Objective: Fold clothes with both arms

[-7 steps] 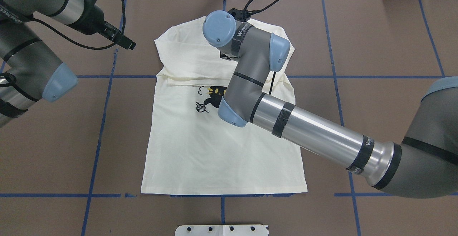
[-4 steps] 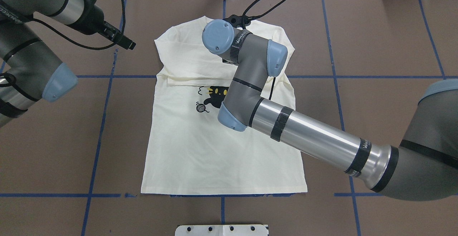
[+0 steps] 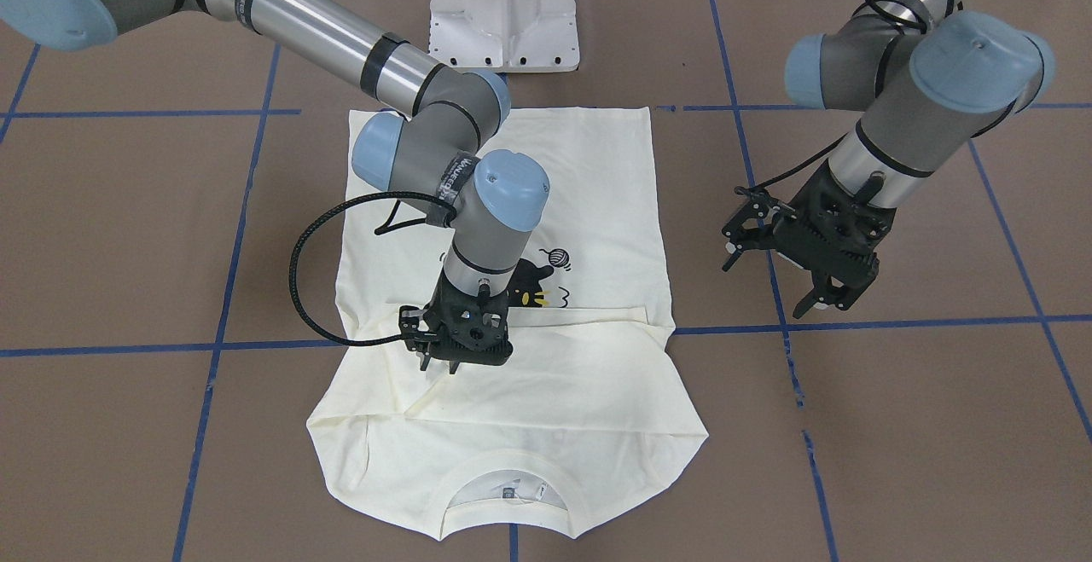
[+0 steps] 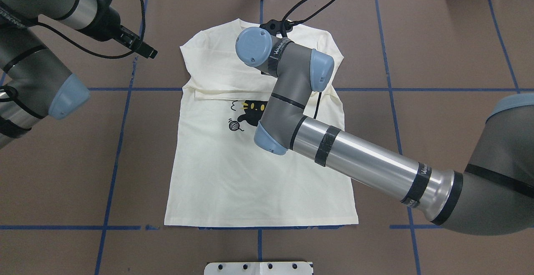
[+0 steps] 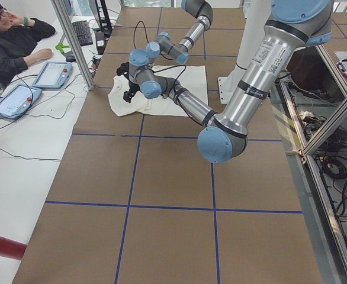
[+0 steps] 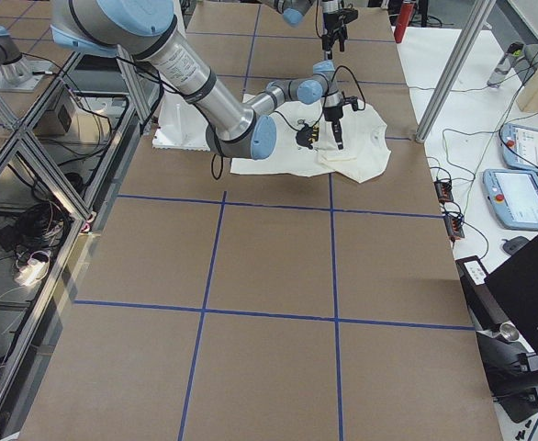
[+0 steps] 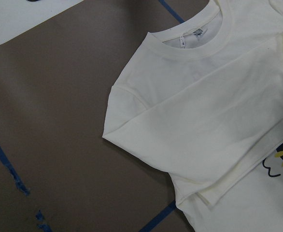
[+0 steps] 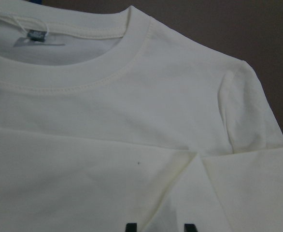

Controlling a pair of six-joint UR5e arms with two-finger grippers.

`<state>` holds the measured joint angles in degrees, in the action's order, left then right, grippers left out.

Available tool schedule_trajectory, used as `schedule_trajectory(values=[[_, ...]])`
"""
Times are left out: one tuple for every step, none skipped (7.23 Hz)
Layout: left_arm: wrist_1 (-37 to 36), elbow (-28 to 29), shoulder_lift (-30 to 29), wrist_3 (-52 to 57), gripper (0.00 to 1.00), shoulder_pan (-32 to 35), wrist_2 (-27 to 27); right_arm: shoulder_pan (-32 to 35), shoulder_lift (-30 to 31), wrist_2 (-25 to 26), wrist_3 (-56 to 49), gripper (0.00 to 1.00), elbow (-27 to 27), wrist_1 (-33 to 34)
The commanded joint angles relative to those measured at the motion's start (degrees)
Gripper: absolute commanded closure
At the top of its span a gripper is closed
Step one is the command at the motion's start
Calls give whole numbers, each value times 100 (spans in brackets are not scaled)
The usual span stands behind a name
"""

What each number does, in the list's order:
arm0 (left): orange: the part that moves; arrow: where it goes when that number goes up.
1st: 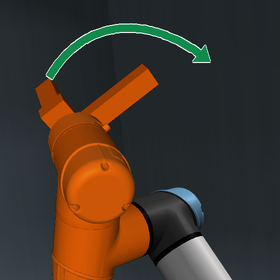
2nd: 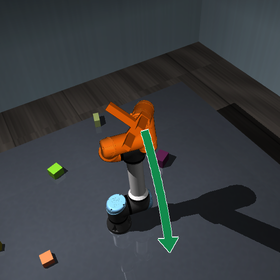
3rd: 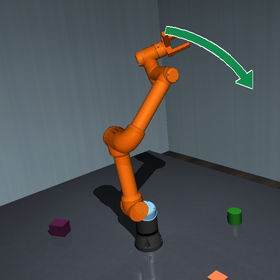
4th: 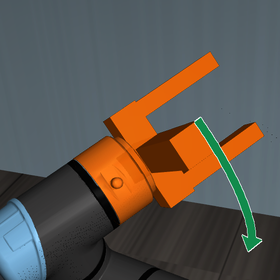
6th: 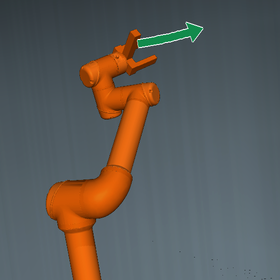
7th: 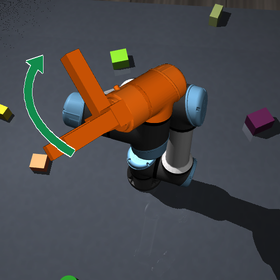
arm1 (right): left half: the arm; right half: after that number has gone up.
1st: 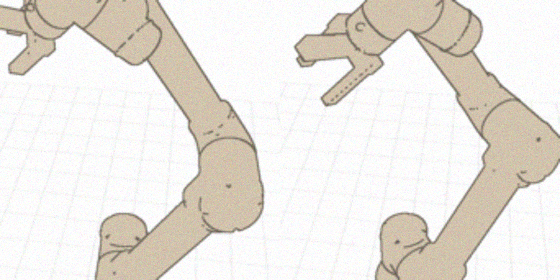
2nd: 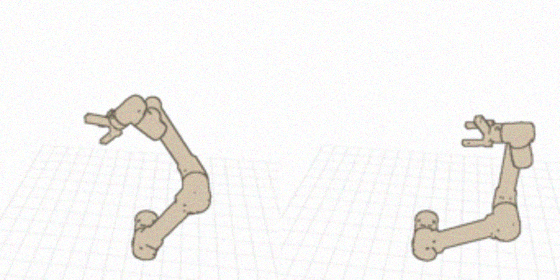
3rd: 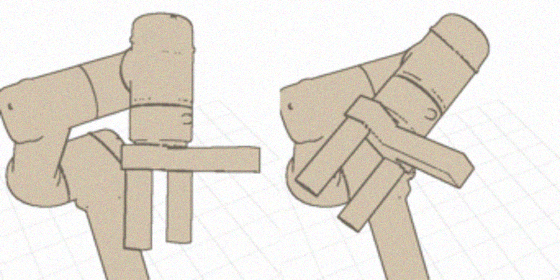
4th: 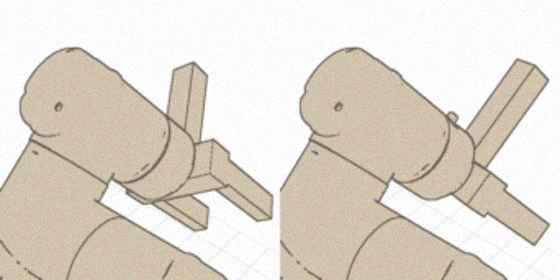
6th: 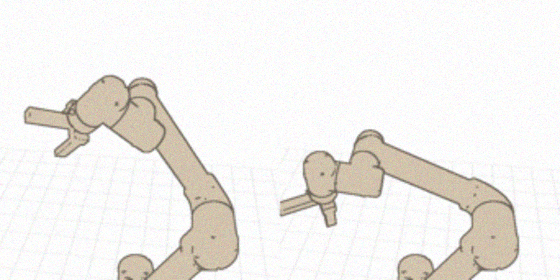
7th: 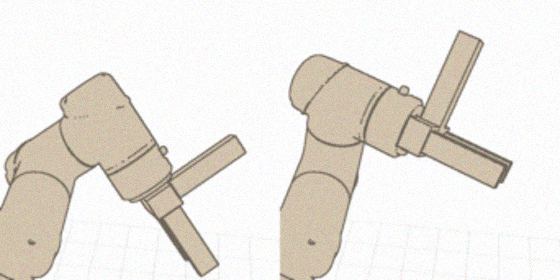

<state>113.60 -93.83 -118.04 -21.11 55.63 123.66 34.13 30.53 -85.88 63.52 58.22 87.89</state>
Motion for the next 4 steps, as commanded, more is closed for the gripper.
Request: schedule_trajectory(values=[[83,-13,61,-7,0,0,0,-21,-20,10,2,82,-21,0],[83,-21,62,-16,0,0,0,-21,-20,19,-15,100,-12,0],[83,-39,62,-16,0,0,0,-12,-20,10,-102,100,14,0],[83,-91,62,-25,0,0,0,49,23,2,-399,100,171,9]])
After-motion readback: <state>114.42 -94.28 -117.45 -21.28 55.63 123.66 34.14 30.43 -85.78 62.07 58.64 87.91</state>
